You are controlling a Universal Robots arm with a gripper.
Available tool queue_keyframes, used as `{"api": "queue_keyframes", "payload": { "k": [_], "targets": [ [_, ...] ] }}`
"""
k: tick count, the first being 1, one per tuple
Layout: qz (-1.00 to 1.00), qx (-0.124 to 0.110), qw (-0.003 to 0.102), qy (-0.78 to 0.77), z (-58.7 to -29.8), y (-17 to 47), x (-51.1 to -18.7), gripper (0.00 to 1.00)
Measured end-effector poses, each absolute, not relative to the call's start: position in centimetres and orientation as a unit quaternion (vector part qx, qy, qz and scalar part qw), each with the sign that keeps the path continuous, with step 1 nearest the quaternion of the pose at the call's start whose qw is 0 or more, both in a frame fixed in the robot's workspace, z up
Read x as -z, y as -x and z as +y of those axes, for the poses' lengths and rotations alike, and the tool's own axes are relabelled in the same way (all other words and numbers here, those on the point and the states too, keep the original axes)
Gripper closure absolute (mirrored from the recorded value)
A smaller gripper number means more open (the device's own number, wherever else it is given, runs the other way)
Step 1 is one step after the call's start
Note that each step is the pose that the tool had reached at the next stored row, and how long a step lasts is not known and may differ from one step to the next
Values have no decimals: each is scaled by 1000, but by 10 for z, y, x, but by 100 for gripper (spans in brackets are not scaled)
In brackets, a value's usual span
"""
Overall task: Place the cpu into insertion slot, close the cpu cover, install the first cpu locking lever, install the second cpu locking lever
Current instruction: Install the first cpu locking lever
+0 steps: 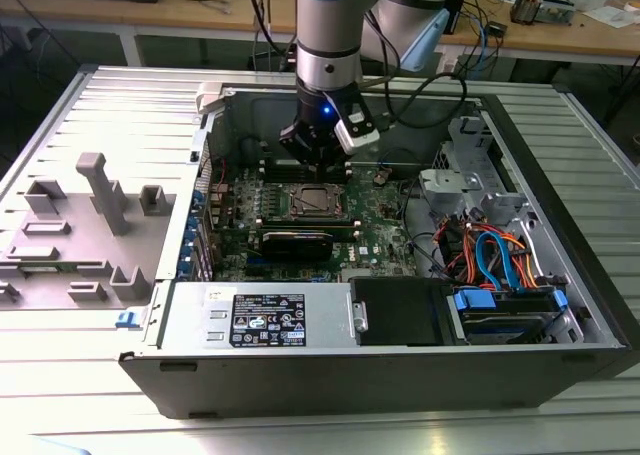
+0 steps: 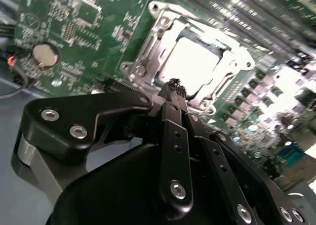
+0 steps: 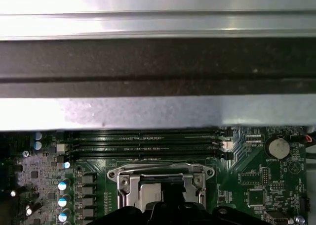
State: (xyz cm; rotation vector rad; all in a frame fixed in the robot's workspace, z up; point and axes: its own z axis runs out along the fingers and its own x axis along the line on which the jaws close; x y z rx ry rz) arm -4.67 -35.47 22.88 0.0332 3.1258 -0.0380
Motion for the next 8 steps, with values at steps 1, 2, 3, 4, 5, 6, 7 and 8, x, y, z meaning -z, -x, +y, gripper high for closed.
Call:
{"api": "queue_keyframes", "payload": {
  "k": [1, 2, 3, 4, 5, 6, 7, 8],
  "targets": [
    [1000, 15, 7, -11, -355, 47, -229, 89],
    [1000, 15, 7, -11, -355, 47, -229, 89],
    [1000, 15, 7, -11, -355, 47, -229, 89],
    [1000, 15, 7, -10, -356, 47, -229, 89],
    [1000, 15, 8, -11, -358, 47, -229, 89],
    [1000, 15, 9, -10, -361, 47, -229, 89],
    [1000, 15, 9, -10, -363, 47, -229, 89],
    [1000, 15, 10, -10, -366, 47, -229, 89]
  ]
}}
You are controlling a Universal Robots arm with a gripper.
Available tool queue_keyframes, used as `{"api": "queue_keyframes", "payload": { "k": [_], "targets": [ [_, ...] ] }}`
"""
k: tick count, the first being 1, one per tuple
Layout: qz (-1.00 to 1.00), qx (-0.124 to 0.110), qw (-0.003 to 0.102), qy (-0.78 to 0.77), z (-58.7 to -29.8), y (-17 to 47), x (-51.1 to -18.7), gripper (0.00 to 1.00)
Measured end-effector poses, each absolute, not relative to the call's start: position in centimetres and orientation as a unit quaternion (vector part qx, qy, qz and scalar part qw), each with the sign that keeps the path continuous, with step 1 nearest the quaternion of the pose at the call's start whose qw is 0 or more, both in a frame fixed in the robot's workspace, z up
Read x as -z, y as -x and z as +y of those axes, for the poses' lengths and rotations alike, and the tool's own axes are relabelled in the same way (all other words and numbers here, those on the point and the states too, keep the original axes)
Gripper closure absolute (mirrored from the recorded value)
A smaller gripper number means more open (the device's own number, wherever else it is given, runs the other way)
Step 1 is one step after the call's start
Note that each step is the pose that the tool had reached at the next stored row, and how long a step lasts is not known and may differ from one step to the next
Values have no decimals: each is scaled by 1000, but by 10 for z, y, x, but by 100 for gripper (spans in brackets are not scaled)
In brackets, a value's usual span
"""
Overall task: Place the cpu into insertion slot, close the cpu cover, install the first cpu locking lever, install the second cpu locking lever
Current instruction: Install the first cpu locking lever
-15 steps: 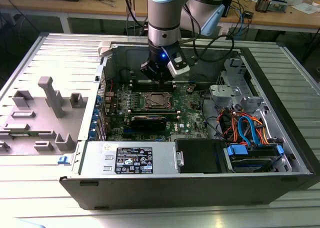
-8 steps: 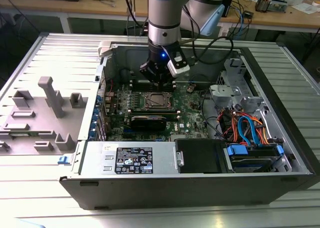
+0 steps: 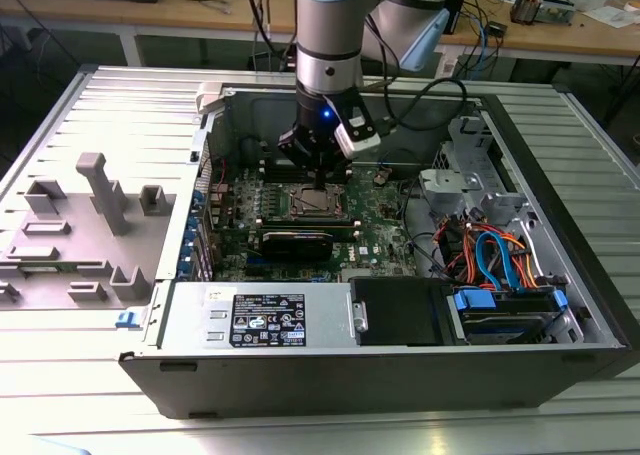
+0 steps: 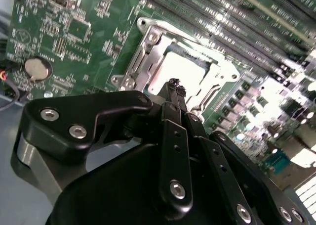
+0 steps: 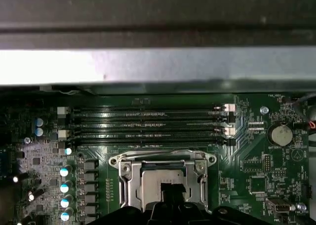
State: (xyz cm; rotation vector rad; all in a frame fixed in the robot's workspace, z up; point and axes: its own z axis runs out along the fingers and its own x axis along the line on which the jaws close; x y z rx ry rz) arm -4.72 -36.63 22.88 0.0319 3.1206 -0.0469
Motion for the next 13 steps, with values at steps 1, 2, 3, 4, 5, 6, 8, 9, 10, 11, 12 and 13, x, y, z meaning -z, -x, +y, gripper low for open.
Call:
{"api": "queue_keyframes", "payload": {
  "k": [1, 2, 3, 4, 5, 6, 8, 9, 10, 11, 12, 13],
  "targets": [
    [1000, 15, 11, -10, -369, 47, -229, 89],
    [1000, 15, 11, -10, -372, 48, -229, 89],
    [1000, 15, 12, -10, -374, 48, -229, 89],
    [1000, 15, 13, -10, -374, 48, -229, 89],
    [1000, 15, 13, -10, -374, 48, -229, 89],
    [1000, 15, 13, -10, -374, 48, -231, 89],
    [1000, 15, 13, -10, -374, 48, -236, 89],
    [1000, 15, 13, -10, -374, 48, -236, 89],
    [1000, 15, 13, -10, -374, 48, -237, 89],
    [1000, 15, 13, -10, -374, 48, -237, 89],
    [1000, 15, 13, -10, -374, 48, -237, 89],
    [1000, 15, 13, -10, -374, 48, -237, 89]
  ]
}}
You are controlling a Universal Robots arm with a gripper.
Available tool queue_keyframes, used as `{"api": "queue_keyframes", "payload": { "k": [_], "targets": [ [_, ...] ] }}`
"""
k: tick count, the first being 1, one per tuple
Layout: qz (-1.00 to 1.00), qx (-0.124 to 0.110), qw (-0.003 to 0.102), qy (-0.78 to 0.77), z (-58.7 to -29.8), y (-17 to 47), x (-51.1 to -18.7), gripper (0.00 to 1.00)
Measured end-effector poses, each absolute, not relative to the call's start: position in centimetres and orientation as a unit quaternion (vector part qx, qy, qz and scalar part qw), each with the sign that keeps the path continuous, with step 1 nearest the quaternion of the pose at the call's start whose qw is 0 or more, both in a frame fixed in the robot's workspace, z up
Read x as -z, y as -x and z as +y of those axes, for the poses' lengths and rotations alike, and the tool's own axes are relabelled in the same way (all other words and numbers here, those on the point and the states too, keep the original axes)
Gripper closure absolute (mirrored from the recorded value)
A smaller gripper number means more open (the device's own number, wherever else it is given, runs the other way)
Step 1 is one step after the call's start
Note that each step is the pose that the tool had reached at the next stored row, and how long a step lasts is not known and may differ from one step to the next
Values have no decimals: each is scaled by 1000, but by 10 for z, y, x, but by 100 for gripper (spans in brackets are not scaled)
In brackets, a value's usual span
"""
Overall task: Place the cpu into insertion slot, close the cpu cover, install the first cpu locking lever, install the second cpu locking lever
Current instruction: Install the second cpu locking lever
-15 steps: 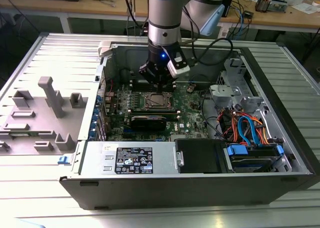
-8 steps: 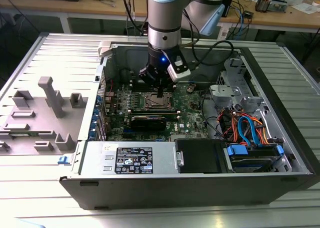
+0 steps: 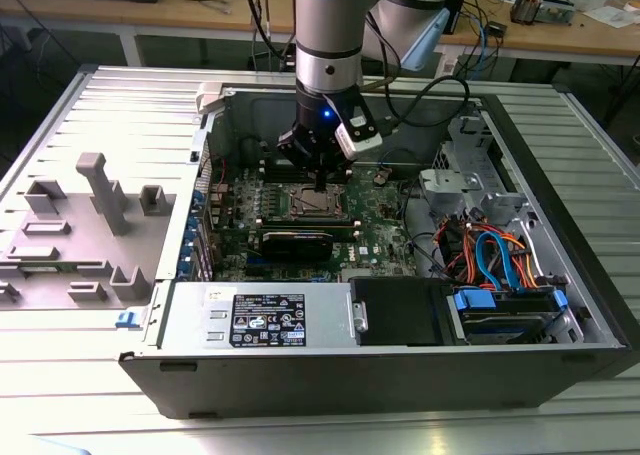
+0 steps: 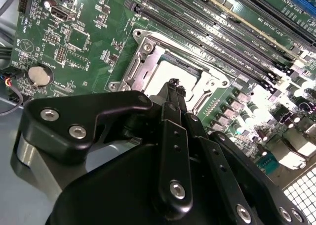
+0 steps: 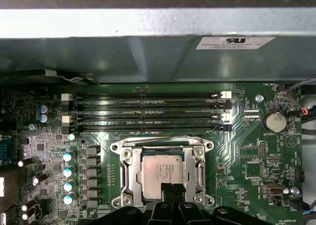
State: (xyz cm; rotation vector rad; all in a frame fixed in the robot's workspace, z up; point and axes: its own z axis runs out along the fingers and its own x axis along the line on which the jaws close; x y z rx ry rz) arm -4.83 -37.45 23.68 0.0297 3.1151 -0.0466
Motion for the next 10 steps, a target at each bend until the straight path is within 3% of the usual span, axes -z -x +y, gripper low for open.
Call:
{"api": "queue_keyframes", "payload": {
  "k": [10],
  "targets": [
    [1000, 15, 13, -10, -376, 48, -237, 89]
  ]
}}
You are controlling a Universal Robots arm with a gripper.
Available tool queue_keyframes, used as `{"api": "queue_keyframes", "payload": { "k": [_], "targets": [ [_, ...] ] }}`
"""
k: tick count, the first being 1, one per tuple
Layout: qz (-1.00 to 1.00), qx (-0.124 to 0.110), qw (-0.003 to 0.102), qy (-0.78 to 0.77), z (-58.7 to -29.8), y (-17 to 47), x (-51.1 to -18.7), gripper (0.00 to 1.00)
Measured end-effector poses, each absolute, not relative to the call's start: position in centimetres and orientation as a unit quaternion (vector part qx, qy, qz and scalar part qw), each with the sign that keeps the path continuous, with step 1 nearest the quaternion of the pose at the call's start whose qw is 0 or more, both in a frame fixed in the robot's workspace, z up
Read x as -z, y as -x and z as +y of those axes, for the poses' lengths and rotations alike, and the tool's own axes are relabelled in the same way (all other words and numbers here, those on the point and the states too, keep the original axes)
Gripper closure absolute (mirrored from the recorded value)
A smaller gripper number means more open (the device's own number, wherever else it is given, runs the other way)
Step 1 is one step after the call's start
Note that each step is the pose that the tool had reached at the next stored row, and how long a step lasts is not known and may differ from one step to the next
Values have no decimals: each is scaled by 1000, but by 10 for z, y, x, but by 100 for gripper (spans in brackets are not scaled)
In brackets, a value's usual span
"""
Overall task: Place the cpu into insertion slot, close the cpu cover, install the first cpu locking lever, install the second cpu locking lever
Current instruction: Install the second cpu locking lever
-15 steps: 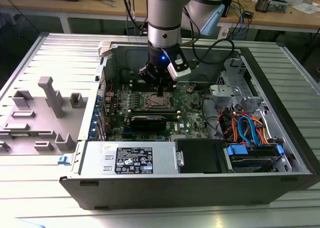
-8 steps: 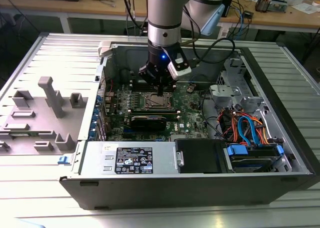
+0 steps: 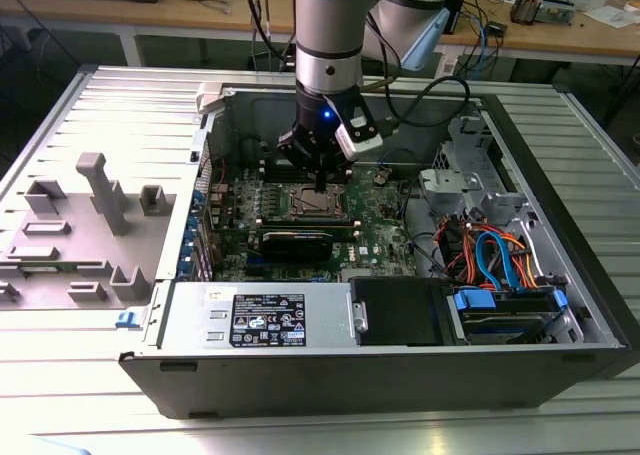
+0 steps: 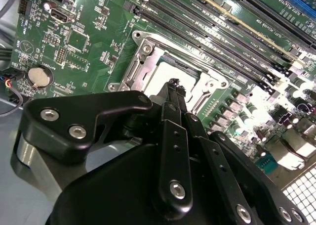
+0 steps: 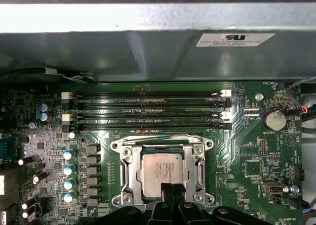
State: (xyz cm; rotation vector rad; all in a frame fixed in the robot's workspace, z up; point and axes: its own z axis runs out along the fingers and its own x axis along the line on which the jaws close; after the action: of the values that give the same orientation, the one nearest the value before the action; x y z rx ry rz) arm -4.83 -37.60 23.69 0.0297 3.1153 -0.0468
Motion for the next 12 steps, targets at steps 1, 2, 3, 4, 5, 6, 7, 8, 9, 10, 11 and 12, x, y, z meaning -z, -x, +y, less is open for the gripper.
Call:
{"api": "queue_keyframes", "payload": {
  "k": [1, 2, 3, 4, 5, 6, 7, 8, 9, 10, 11, 12],
  "targets": [
    [1000, 15, 13, -10, -376, 48, -237, 89],
    [1000, 15, 13, -10, -376, 48, -237, 89],
    [1000, 15, 13, -9, -377, 48, -237, 89],
    [1000, 15, 13, -10, -380, 48, -237, 89],
    [1000, 15, 13, -9, -382, 48, -237, 89],
    [1000, 15, 13, -9, -384, 48, -237, 89],
    [1000, 15, 13, -9, -385, 48, -237, 89],
    [1000, 15, 13, -10, -387, 48, -237, 89],
    [1000, 15, 13, -10, -388, 49, -237, 89],
    [1000, 15, 13, -10, -389, 49, -237, 89],
    [1000, 15, 13, -10, -389, 49, -237, 89],
    [1000, 15, 13, -10, -391, 49, -237, 89]
  ]
}}
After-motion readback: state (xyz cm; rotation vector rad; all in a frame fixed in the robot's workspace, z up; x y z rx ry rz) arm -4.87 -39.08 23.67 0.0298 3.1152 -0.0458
